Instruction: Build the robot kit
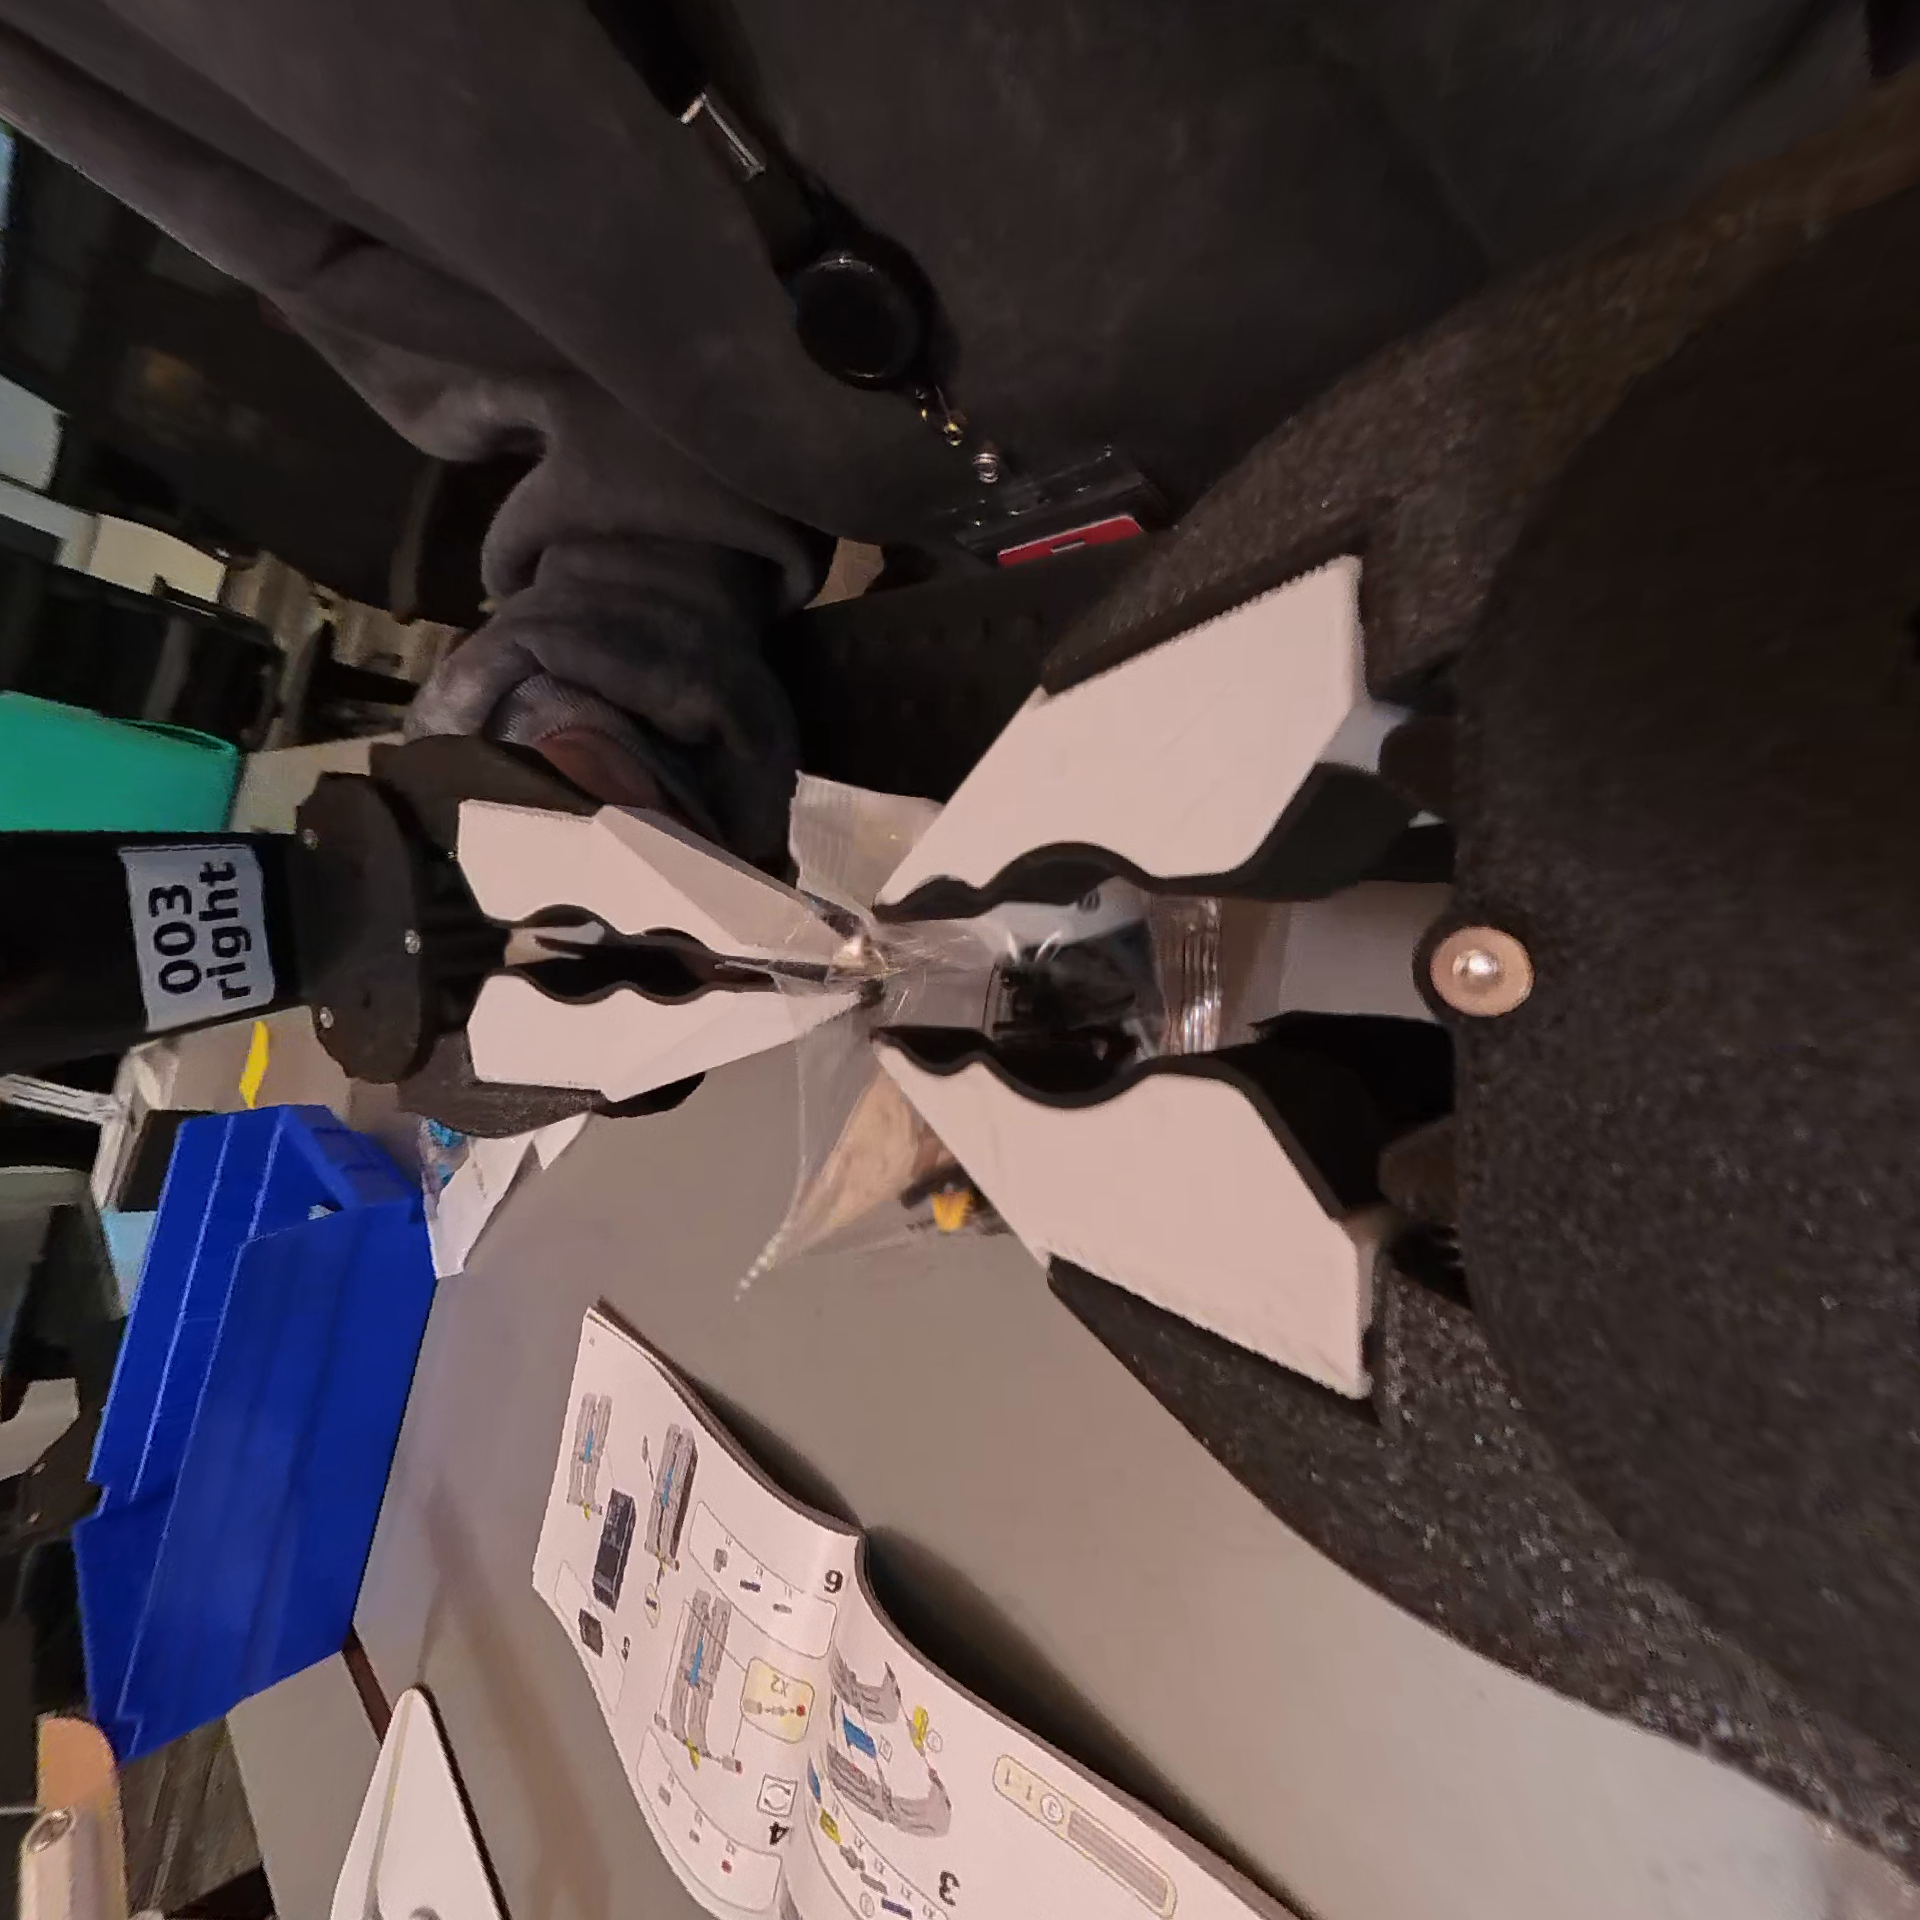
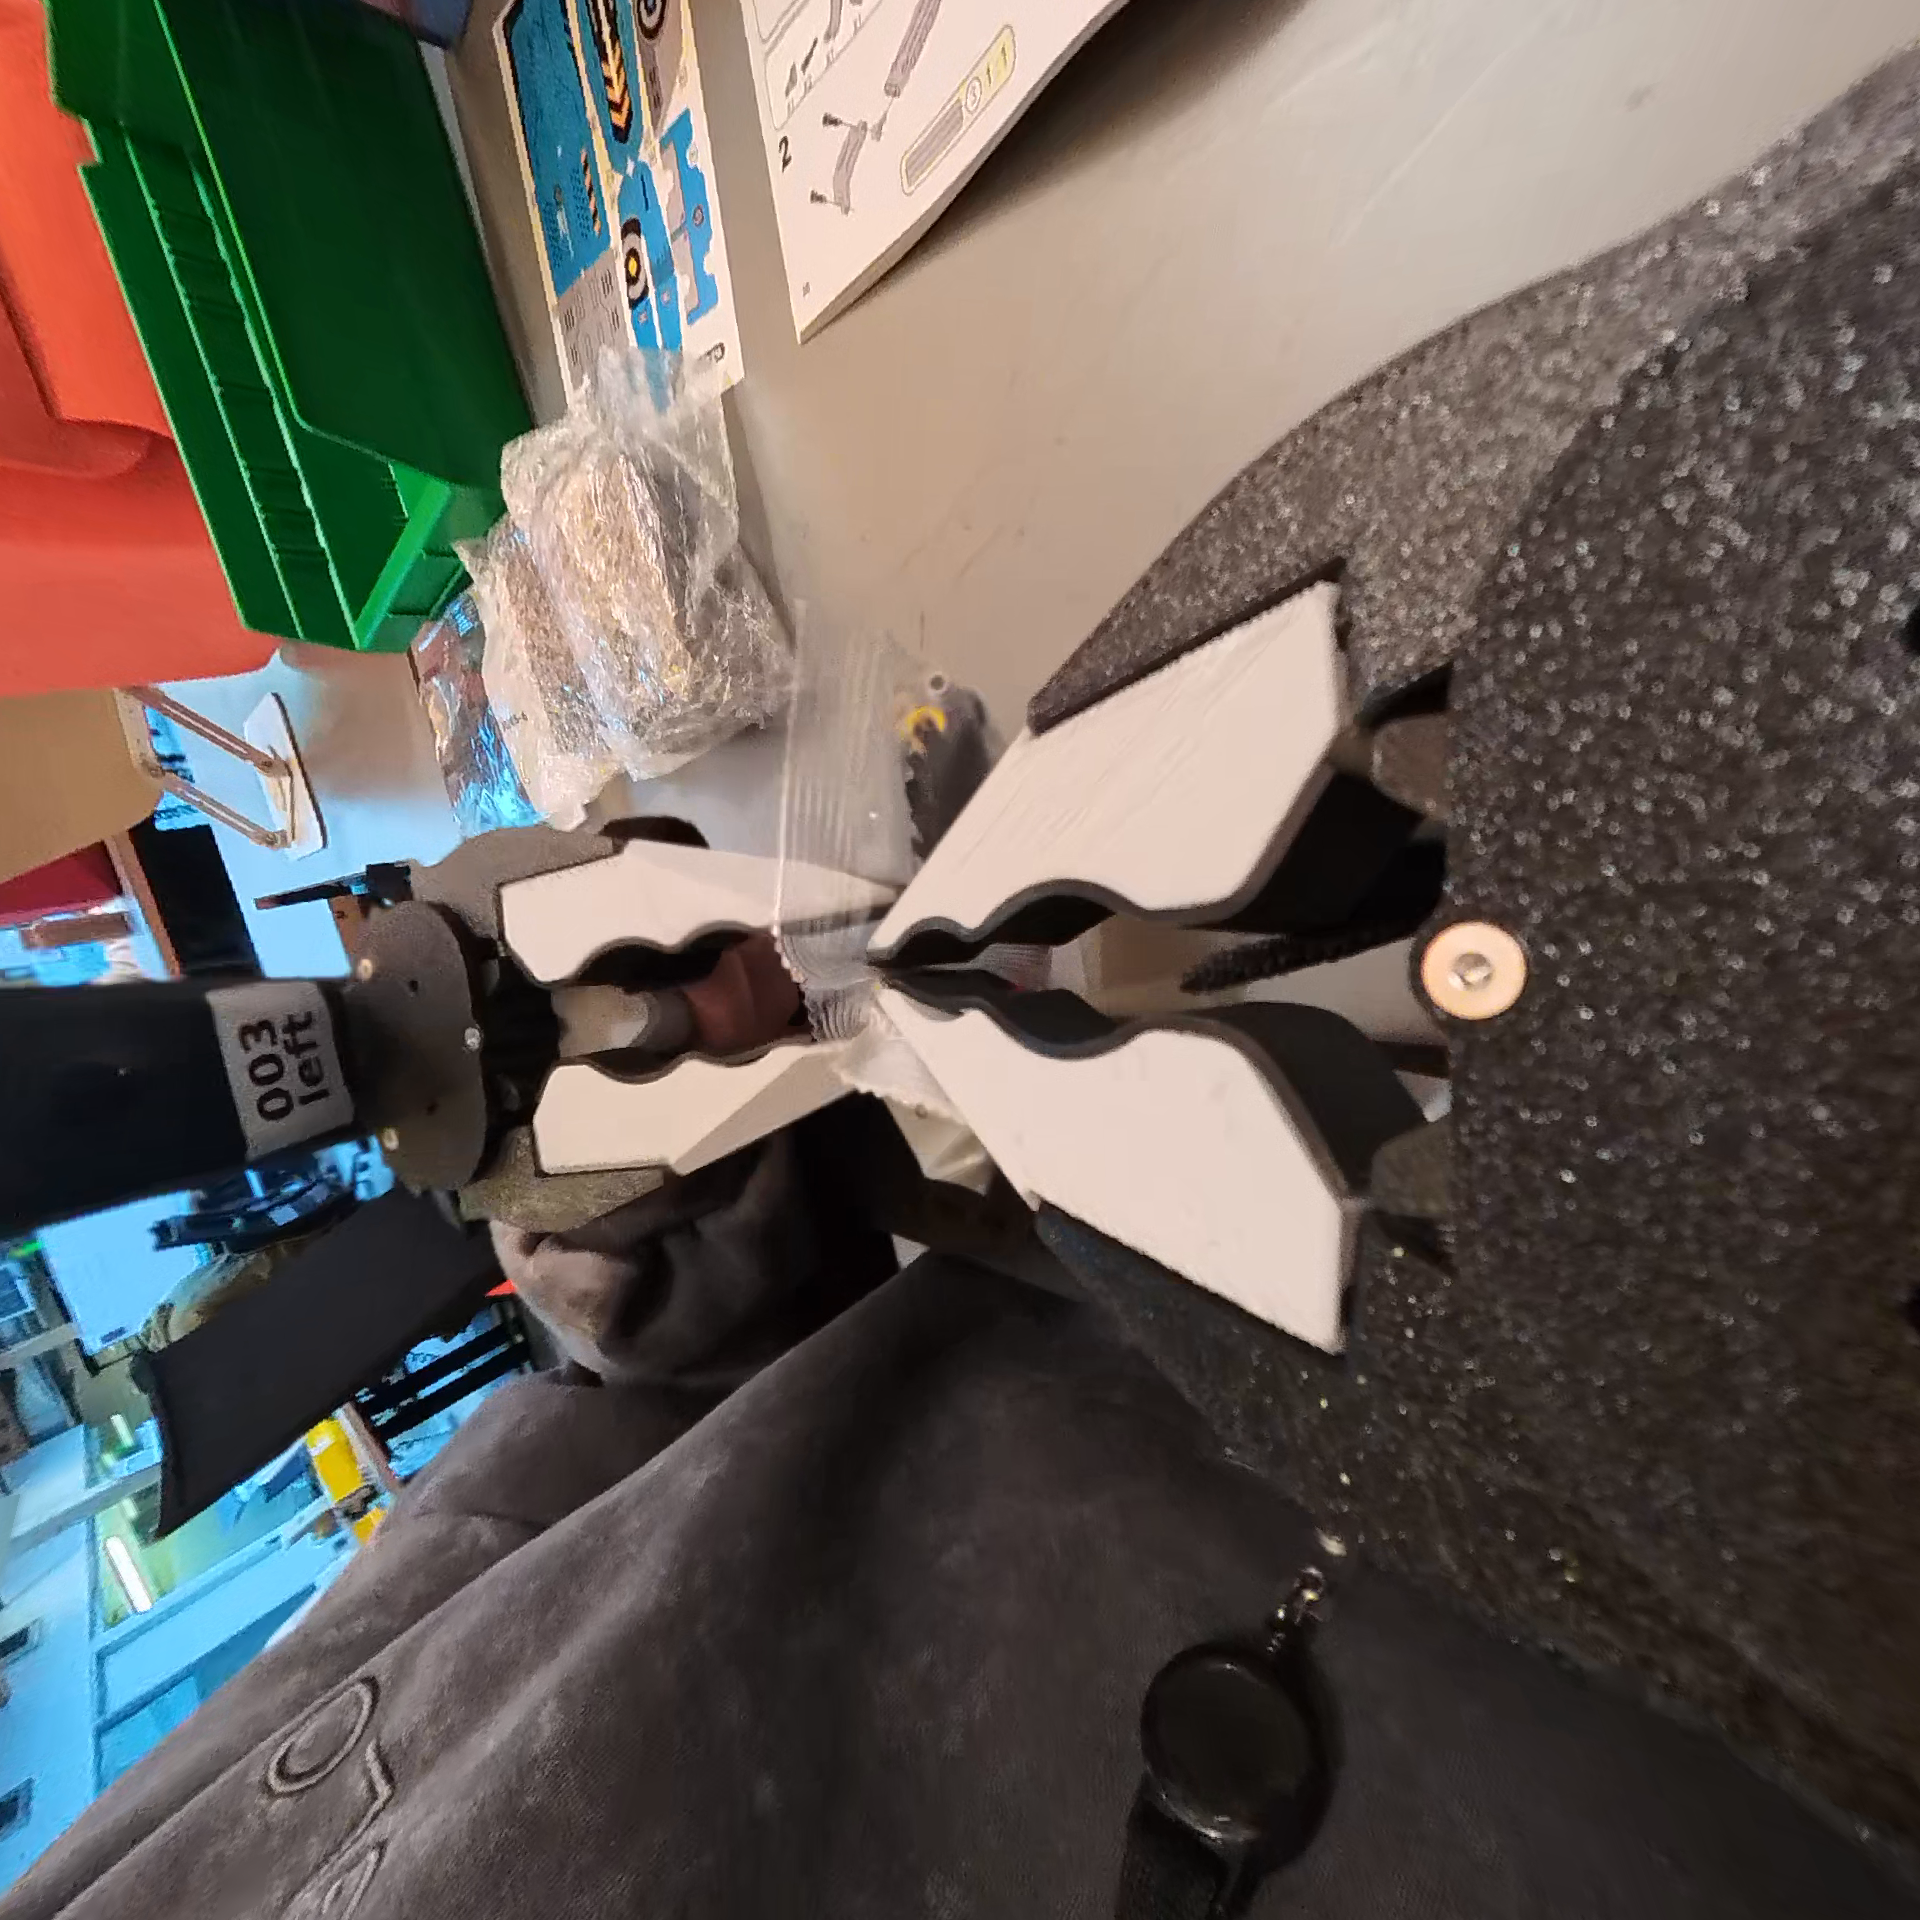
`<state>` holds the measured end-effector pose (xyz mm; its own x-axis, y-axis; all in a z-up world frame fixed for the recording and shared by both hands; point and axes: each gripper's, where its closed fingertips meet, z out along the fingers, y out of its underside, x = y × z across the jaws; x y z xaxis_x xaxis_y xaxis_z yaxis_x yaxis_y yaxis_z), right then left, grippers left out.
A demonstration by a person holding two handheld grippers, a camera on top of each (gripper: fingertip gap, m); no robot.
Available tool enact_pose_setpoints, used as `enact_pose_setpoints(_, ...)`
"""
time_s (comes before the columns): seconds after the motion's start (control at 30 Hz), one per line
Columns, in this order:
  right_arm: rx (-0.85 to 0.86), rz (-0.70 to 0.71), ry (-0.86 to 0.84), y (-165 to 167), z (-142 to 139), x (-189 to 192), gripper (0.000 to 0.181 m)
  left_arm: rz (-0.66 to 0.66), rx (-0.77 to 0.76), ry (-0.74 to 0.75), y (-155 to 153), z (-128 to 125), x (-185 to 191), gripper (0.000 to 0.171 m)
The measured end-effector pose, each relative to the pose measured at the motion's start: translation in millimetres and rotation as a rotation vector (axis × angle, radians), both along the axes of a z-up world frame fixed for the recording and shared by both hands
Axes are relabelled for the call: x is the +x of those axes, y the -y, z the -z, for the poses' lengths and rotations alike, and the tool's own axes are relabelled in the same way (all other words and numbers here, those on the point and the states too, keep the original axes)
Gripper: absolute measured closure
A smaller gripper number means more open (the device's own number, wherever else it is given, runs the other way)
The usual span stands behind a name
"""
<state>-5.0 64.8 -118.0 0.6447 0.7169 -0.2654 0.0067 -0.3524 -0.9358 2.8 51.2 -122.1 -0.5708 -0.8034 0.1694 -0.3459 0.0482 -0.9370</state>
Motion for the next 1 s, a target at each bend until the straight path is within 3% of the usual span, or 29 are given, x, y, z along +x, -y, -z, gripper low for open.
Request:
enact_pose_setpoints(0.17, 0.026, 0.012, -0.041, 2.6, -8.6, 8.5, 0.181, -0.046, 0.141, 0.070, 0.0, -6.8, 5.7, 0.171)
enact_pose_setpoints(0.4, 0.014, 0.006, 0.008, 7.0, 3.5, 14.2, 0.181, -0.084, -0.095, 0.098, 0.9, 1.9, 8.8, 0.171)
enact_pose_setpoints(1.0, 0.015, 0.063, -0.146, 1.9, 1.9, 24.0, 0.181, -0.133, -0.282, 0.118, -16.2, -4.0, 10.3, 0.171)
